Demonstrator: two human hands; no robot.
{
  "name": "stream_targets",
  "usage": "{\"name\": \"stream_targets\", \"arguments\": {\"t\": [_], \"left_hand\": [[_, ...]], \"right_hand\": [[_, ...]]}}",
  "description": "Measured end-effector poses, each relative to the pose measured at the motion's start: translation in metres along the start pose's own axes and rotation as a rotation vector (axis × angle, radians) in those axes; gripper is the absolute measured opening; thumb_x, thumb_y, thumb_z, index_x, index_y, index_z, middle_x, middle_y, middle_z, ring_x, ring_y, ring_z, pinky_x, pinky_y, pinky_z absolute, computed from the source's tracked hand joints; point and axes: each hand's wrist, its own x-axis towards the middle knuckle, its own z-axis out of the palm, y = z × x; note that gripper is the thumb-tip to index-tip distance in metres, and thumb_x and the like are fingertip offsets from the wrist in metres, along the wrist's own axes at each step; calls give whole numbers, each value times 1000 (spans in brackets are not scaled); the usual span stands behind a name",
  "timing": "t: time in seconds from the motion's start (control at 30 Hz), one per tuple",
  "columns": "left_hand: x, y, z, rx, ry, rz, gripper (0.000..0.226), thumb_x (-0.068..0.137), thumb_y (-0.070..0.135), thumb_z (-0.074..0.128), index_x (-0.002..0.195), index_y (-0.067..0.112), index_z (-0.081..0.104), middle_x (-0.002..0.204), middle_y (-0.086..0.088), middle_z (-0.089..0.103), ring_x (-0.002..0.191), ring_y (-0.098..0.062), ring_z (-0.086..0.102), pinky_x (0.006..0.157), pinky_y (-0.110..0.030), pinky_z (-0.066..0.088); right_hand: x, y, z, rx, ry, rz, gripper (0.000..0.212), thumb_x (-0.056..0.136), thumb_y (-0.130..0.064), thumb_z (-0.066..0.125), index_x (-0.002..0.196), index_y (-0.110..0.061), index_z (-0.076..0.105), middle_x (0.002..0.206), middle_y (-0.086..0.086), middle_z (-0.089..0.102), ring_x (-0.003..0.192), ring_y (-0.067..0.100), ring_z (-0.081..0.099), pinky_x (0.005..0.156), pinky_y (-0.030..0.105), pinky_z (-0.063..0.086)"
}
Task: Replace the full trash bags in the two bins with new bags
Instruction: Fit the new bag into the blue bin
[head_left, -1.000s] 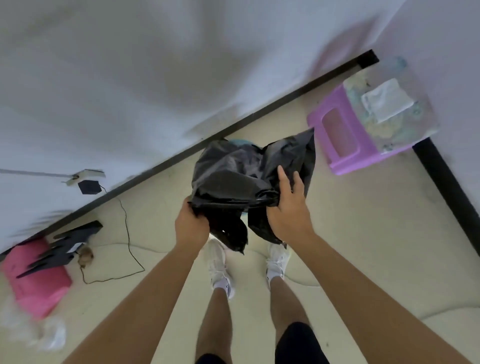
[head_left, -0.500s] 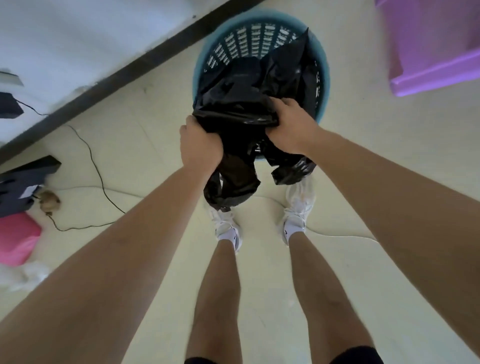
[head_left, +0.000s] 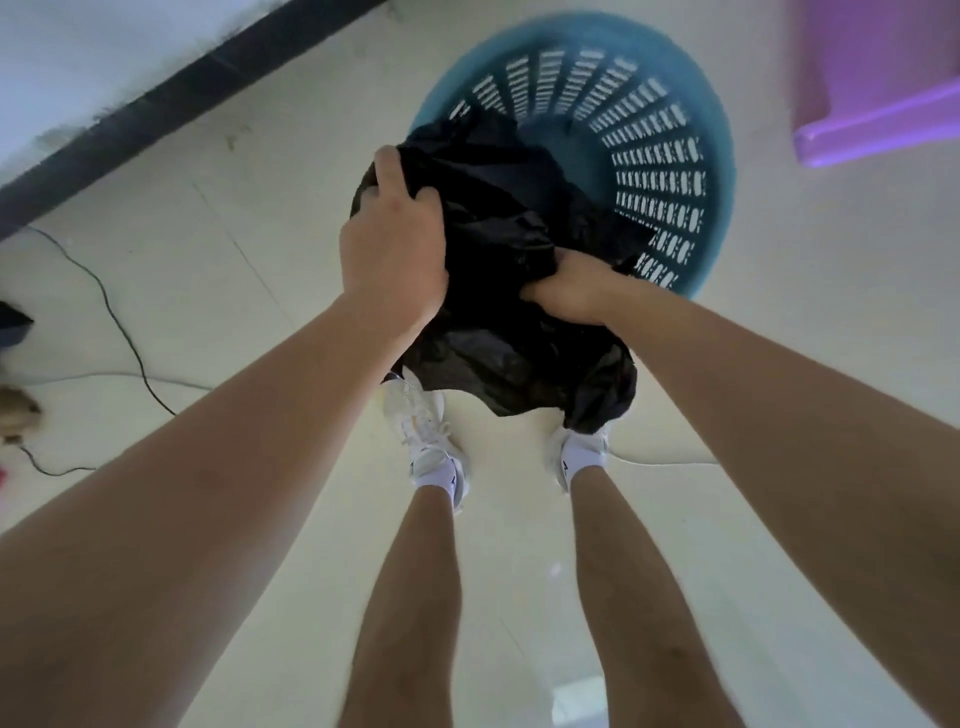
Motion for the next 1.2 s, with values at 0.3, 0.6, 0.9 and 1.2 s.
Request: {"name": "stream_targets", "arguments": {"t": [0.3, 0.6, 0.9, 1.2], "left_hand": [[27, 29, -3, 95, 128, 564, 46, 82, 9, 60, 127, 11, 58, 142, -12, 49, 118, -38, 49, 89, -46, 41], [28, 61, 28, 636, -193, 646, 26, 90, 22, 55, 114, 21, 62, 114, -3, 65, 124, -30, 39, 113, -47, 17], [12, 40, 16, -370, -253, 224, 60, 89, 5, 52, 146, 14, 36, 135, -15, 52, 122, -35, 52, 101, -44, 44], [20, 56, -26, 46, 196, 402, 56, 83, 17, 58, 137, 8, 41, 130, -18, 48, 116, -36, 47, 90, -48, 43]], "right_hand": [[-19, 43, -37, 46, 403, 88, 50, 92, -19, 55, 140, -8, 43, 136, 25, 44, 121, 45, 50, 104, 42, 41], [-13, 91, -22, -181, 365, 127, 57, 89, -22, 63, 141, -12, 41, 135, 20, 45, 123, 42, 51, 101, 48, 45], [-38, 75, -26, -205, 346, -206, 64, 91, -34, 67, 145, -14, 40, 131, 15, 50, 120, 36, 54, 98, 42, 47], [-61, 94, -47, 7, 769, -118, 60, 95, -58, 50, 137, -16, 42, 135, 9, 45, 120, 32, 52, 92, 45, 45]]}}
